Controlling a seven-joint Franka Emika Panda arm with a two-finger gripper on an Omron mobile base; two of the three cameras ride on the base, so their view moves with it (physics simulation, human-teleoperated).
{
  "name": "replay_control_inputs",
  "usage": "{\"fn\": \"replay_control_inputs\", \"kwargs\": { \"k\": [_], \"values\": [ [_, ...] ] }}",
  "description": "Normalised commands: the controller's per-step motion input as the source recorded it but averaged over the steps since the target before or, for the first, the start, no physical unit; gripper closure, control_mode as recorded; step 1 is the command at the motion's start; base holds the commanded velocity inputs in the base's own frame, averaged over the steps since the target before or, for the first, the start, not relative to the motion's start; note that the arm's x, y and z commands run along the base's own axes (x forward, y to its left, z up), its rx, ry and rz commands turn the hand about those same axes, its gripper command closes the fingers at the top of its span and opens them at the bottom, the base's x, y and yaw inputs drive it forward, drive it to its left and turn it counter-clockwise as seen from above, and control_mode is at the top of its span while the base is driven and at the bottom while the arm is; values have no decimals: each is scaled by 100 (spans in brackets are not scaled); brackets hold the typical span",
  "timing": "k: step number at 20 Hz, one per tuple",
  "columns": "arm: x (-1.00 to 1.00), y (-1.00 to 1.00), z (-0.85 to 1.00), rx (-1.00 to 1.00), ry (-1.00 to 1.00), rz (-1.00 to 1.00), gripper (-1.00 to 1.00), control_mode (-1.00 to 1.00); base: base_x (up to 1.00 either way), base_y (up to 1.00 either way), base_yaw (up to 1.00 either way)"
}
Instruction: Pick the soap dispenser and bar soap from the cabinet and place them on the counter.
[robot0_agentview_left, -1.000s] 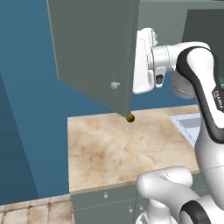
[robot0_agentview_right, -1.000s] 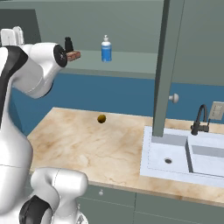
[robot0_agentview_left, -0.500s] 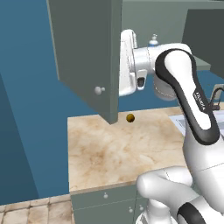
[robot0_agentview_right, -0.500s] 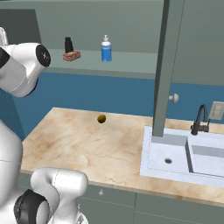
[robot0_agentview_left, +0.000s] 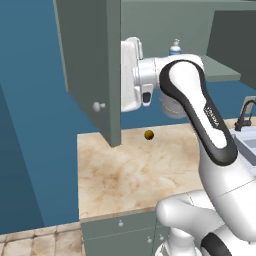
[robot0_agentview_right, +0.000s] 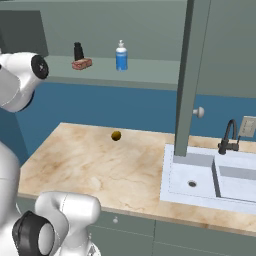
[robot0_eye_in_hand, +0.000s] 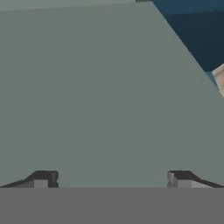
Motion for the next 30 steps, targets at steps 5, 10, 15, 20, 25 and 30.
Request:
{"fn": "replay_control_inputs", "kwargs": {
  "k": [5,10,15,20,25,30],
  "values": [
    [28,40,-11,-1,-3,0,-100,-100,0,0,0],
    [28,36,-11,-2,-1,0,-100,-100,0,0,0],
    [11,18,-6,-5,-1,-1,-100,-100,0,0,0],
    [-8,-7,0,-5,-8,-2,-100,-100,0,0,0],
    [-7,-23,0,-2,-10,0,-100,-100,0,0,0],
    [-3,-36,0,-4,-14,0,-100,-100,0,0,0]
  ]
}}
